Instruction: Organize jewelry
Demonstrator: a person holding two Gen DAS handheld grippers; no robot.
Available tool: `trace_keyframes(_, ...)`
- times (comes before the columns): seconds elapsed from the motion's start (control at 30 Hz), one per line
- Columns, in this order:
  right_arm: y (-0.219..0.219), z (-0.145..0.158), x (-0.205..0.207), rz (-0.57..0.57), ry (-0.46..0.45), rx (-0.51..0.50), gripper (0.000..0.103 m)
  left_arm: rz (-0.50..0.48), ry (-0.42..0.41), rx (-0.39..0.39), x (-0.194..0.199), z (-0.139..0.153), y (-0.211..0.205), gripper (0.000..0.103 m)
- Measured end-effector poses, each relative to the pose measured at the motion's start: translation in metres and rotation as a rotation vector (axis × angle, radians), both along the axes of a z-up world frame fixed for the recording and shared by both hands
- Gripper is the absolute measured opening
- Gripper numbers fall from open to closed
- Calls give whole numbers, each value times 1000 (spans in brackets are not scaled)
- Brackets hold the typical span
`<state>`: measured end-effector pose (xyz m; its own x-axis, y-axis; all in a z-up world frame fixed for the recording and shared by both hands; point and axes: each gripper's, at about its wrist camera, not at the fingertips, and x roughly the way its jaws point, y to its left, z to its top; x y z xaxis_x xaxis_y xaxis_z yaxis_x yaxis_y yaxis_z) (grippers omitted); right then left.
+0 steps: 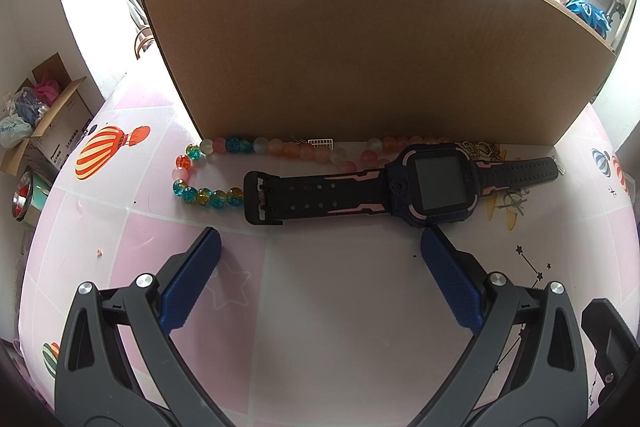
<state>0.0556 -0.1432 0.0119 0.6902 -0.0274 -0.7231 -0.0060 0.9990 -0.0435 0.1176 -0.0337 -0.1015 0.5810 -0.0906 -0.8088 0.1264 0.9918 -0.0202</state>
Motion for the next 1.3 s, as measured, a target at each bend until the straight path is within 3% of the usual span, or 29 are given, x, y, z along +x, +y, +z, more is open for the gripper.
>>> trace_keyframes(1.3,4,-7,11,-23,20,-1,98,0,-1,-1,0,0,0,96)
